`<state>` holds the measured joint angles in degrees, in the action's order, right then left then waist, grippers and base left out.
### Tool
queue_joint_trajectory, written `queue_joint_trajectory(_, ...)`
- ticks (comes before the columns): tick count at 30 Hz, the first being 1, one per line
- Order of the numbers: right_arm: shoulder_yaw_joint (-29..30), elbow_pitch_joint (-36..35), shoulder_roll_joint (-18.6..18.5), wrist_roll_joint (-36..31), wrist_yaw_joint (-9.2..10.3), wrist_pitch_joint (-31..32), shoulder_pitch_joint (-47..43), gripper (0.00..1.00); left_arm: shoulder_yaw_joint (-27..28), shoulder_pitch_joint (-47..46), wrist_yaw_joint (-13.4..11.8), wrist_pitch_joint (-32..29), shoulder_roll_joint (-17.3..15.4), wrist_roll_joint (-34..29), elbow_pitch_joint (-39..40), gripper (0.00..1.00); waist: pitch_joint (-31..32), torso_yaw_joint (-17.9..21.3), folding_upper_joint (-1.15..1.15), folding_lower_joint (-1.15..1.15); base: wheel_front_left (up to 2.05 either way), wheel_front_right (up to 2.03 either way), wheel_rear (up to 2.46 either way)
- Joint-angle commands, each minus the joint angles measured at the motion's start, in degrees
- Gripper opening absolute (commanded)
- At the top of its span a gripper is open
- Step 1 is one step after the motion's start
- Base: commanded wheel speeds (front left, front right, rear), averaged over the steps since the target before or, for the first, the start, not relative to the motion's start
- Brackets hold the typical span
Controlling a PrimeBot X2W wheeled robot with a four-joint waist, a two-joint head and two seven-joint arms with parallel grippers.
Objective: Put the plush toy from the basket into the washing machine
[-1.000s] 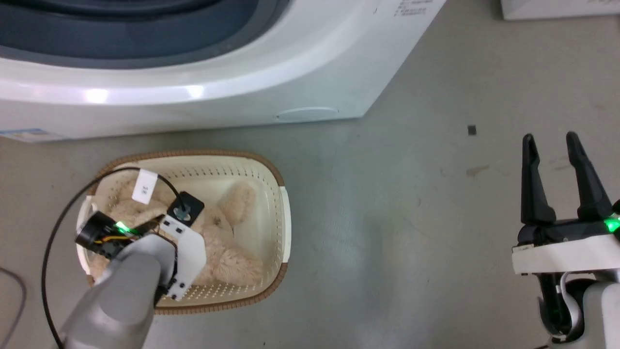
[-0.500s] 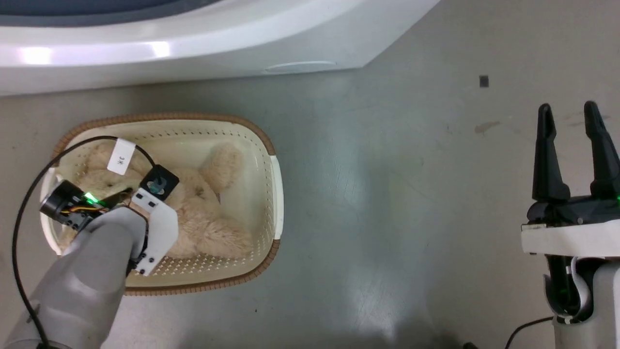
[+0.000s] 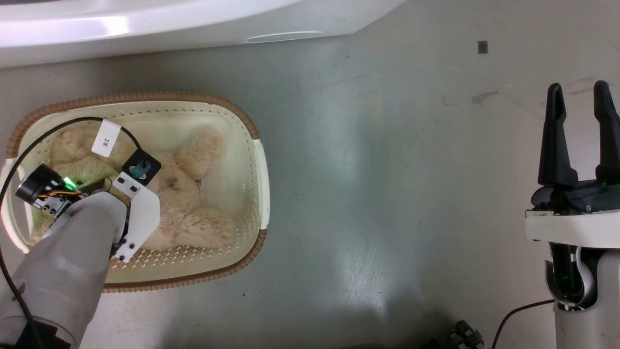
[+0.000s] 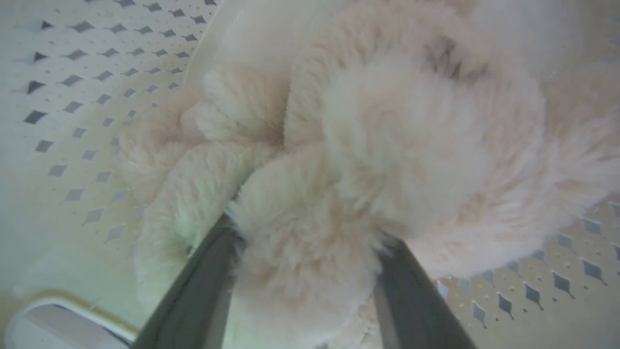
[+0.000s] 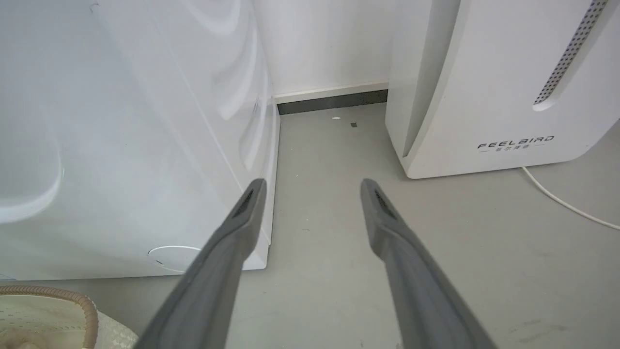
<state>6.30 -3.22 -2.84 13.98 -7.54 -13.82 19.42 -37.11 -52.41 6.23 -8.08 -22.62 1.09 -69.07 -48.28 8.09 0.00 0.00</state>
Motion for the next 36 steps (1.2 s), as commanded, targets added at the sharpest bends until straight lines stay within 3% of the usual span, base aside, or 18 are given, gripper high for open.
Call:
queue_joint_trajectory(1, 0.1, 0.1, 0.0, 0.8, 0.05, -0.7, 1.4, 1.0, -1.5, -1.4, 0.5, -1.2, -0.7, 0.4, -2.4, 0.0, -0.3, 0.4, 0.0, 0.0, 0.0, 0.0, 0.0)
queue_joint_trajectory(9, 0.2, 0.6, 0.0, 1.8, 0.05, -1.2, 1.9, 1.0, -3.4, -2.9, 1.0, -1.8, -1.7, 2.0, -4.9, 0.0, 0.2, 0.9, 0.0, 0.0, 0.0, 0.0, 0.0)
queue_joint_trajectory(20, 0.3, 2.5, 0.0, 1.6, 0.05, -1.2, -0.3, 1.0, -3.7, 0.4, 1.2, 1.8, -0.8, 4.5, -4.9, 0.0, 7.4, 0.0, 0.0, 0.0, 0.0, 0.0, 0.0)
queue_joint_trajectory(36, 1.5, 6.3, 0.0, -0.9, 0.05, -1.2, -7.1, 1.0, -7.0, 7.0, 1.2, 12.7, 4.9, 10.5, -4.9, 0.0, 22.1, -4.7, 0.0, 0.0, 0.0, 0.0, 0.0)
